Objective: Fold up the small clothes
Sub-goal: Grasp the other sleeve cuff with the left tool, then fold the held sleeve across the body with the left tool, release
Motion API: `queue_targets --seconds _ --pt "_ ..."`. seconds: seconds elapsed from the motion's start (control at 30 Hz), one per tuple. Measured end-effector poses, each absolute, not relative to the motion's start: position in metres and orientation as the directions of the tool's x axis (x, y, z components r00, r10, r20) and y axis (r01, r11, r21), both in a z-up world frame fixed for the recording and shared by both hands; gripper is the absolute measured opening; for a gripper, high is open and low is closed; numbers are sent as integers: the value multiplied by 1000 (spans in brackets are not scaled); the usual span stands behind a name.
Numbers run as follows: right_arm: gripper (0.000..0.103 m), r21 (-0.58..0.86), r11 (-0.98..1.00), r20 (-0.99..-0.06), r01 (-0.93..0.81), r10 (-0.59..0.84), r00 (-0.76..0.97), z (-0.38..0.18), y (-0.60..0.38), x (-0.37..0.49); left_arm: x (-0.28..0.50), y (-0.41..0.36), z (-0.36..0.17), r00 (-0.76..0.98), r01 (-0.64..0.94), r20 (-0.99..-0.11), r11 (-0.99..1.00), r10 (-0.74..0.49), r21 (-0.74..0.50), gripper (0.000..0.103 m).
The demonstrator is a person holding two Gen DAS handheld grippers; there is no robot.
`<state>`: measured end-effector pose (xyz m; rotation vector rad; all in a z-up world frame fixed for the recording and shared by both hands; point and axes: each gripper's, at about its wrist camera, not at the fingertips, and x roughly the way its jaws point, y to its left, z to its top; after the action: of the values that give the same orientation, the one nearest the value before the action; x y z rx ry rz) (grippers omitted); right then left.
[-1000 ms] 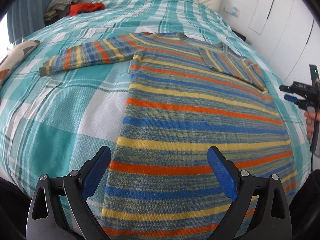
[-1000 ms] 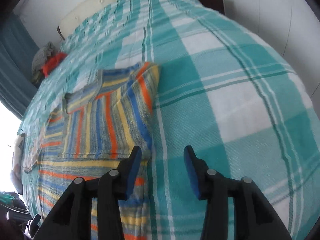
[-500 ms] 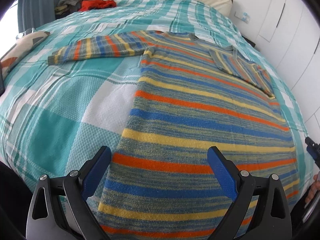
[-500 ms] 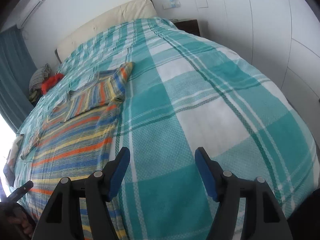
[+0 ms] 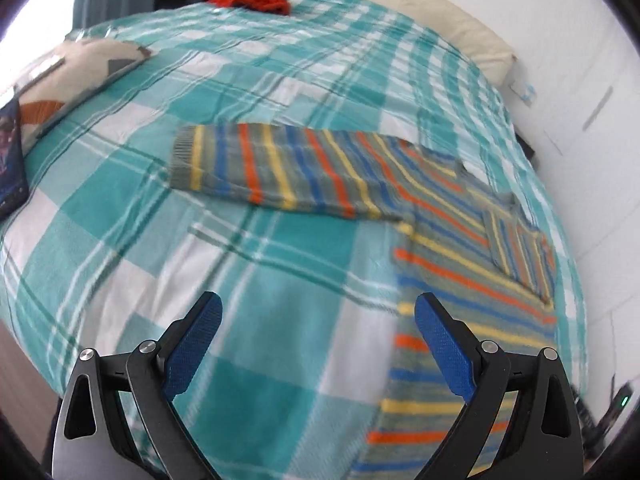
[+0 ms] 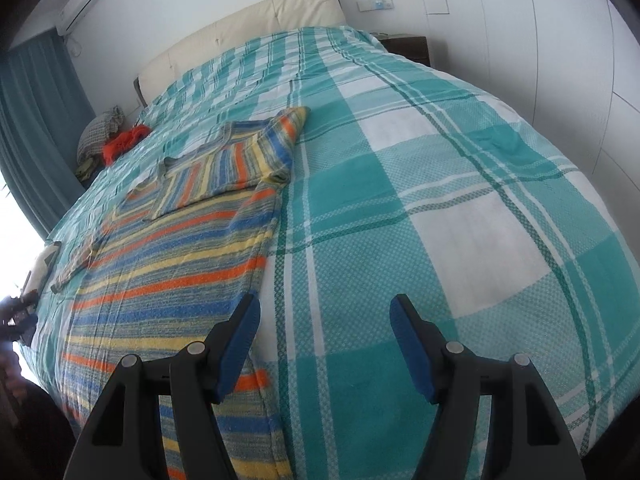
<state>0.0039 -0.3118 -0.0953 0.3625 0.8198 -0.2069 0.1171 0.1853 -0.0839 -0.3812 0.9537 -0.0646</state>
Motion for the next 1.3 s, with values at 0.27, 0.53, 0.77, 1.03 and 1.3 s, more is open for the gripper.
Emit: queue_targets --seconds 0.27,0.53,0.77,1.03,1.3 --pt "67 174 946 -772 273 -42 634 -105 -294 11 192 285 -127 574 -386 -792 785 -206 -485 79" --pt "69 123 956 -785 267 -71 616 -109 -287 13 223 271 -126 597 -330 -778 825 -195 -459 3" --pt "69 163 953 -772 256 -38 634 -106 -288 14 229 143 -2 705 109 -674 973 -221 -206 3" --pt "69 210 939 -765 273 -16 643 -104 -295 14 233 -66 13 558 497 -707 857 -435 -136 4" --pt "69 238 917 -760 318 -28 650 -98 -313 5 245 -76 -18 524 382 -739 892 -423 -240 90"
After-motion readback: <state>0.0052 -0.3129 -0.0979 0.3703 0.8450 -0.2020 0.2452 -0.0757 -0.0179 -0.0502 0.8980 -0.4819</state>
